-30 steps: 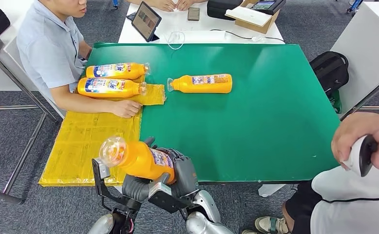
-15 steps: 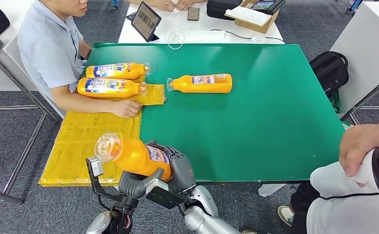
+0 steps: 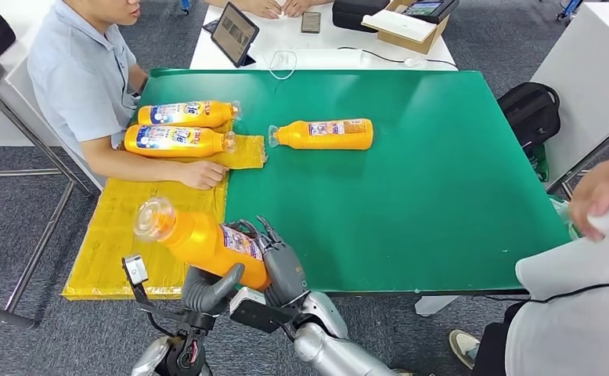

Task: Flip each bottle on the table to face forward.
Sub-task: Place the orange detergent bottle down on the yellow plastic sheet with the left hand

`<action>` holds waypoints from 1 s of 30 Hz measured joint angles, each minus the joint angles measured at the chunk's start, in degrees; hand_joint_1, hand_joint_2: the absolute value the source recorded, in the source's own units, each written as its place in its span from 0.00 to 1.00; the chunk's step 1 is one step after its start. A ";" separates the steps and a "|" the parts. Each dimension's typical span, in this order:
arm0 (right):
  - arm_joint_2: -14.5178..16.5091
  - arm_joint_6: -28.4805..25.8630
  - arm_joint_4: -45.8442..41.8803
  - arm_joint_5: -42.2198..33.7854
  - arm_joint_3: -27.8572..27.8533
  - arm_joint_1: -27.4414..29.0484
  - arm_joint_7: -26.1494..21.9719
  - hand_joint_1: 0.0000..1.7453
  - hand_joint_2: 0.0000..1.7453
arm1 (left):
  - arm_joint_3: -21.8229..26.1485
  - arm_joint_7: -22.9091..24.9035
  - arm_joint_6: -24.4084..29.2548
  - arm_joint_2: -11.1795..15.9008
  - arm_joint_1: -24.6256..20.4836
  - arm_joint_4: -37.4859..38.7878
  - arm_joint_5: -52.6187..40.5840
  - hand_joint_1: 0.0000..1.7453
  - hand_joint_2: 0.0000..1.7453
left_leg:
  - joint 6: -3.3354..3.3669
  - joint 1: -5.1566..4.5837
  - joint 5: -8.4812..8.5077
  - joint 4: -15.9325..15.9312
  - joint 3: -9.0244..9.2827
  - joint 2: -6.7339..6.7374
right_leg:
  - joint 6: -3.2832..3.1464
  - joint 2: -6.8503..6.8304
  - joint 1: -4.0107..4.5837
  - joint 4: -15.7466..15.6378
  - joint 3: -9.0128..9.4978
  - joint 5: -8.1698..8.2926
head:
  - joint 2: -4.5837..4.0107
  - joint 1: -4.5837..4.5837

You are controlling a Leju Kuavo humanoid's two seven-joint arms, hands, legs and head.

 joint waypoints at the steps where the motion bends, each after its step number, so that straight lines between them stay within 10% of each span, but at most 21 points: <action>1: 0.01 -0.73 0.05 0.08 0.01 0.22 -0.37 0.00 0.00 | 0.13 0.30 -0.07 -0.04 -0.01 0.00 0.22 1.00 1.00 | 0.00 0.00 0.00 0.00 0.00 0.00 | 0.00 0.00 0.00 0.00 0.00 0.00 | 0.00 -0.01; 23: -6.84 -10.06 -8.00 1.87 -0.80 14.04 -2.66 0.00 0.00 | 6.80 -2.45 13.06 -2.51 -1.60 -1.17 -8.69 1.00 1.00 | 0.01 -0.04 -0.01 -0.01 -0.09 -0.04 | 0.01 -0.02 -0.02 0.00 -0.02 0.00 | 0.00 0.01; 30: -8.74 -10.06 -11.05 1.17 -7.29 16.43 -2.73 0.00 0.00 | 11.18 0.01 7.25 -2.54 -1.71 -1.19 -5.15 1.00 1.00 | 0.01 -0.05 -0.01 0.00 -0.09 -0.05 | 0.01 -0.02 -0.03 -0.01 -0.01 0.00 | 0.00 0.01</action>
